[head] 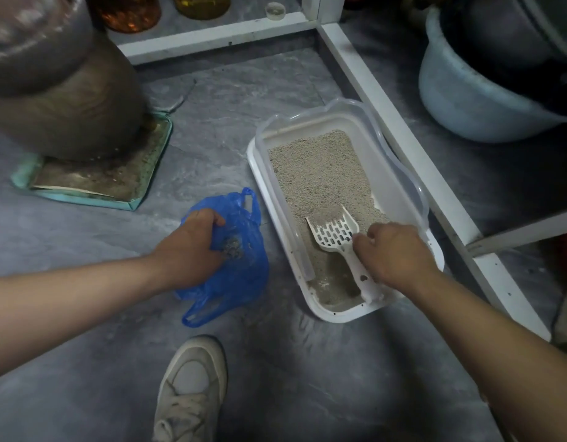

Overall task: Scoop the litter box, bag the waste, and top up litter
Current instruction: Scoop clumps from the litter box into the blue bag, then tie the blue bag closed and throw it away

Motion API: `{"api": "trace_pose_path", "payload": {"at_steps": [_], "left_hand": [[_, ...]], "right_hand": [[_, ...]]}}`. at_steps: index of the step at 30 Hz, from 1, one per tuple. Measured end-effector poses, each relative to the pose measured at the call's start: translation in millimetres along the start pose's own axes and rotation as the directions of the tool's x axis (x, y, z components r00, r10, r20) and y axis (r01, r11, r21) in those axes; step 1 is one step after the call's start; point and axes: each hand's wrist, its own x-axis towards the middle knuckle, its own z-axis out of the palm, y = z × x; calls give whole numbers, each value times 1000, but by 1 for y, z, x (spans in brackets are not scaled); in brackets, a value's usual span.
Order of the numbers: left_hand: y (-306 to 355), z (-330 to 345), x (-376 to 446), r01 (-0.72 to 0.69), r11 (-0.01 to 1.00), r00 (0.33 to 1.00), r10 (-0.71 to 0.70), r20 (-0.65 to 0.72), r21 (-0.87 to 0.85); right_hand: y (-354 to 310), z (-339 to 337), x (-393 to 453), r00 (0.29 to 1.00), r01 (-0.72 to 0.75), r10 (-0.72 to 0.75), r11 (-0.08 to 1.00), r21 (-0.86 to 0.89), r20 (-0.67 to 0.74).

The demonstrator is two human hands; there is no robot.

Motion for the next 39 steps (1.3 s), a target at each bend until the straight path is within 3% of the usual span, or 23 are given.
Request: {"api": "trace_pose_path", "payload": {"at_steps": [3,7,11,17,21,26,32,36,39], "left_hand": [[-2,-16,-11,-34,995,998,30,51,95],[3,-47,-23,-79,982,994,64,92,170],[23,-86,-33,-94,979,992,76,105,181],[76,-170,-77,-121,985,988,108,111,123],[133,-242,-139,-164,984,981,156,112,72],[218,-353,-251,-232,970,964,239,120,-71],[303,-471,-397,-311,930,943,327,58,-196],[342,-521,-464,-399,885,916,397,-57,-242],[348,-540,-491,-389,874,921,372,-113,-291]], "right_hand": [[-21,-17,4,988,89,-73,990,110,-139],[-61,-41,2,980,169,-134,953,252,-148],[-96,-69,-21,982,189,-181,928,321,-57],[-131,-142,-86,983,84,-139,922,378,121],[-152,-212,-144,977,73,-137,936,344,165],[-182,-341,-230,975,194,-216,942,274,52],[-198,-492,-341,979,201,-201,979,-33,9],[-192,-544,-401,975,224,-219,960,-171,46],[-191,-564,-444,983,142,-119,975,-169,137]]}}
